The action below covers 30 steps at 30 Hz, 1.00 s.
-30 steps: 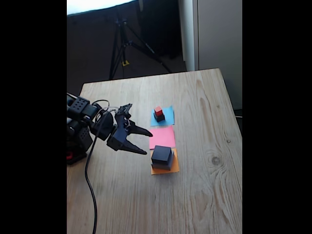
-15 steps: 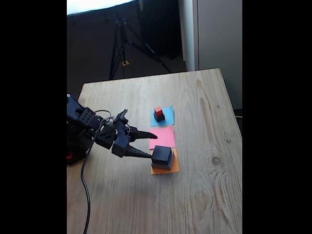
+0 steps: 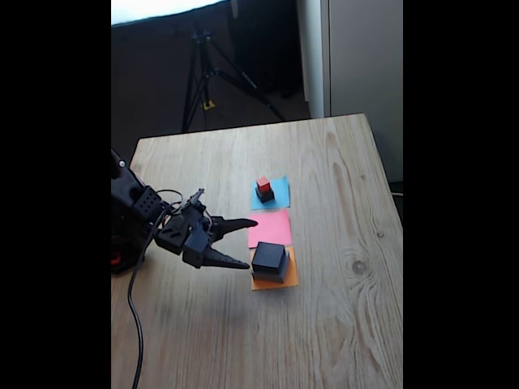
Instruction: Tower of hanoi
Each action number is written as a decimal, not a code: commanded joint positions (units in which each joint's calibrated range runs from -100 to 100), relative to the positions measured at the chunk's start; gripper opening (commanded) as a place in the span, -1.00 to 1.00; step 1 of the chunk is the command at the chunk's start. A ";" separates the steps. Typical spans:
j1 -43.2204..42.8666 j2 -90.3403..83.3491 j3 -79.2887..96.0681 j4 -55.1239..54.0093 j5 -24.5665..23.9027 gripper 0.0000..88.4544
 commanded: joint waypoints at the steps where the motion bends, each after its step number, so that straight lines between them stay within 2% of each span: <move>1: 0.74 1.18 0.48 -4.04 0.69 0.01; 30: 0.15 15.03 -8.16 -7.60 -1.48 -0.05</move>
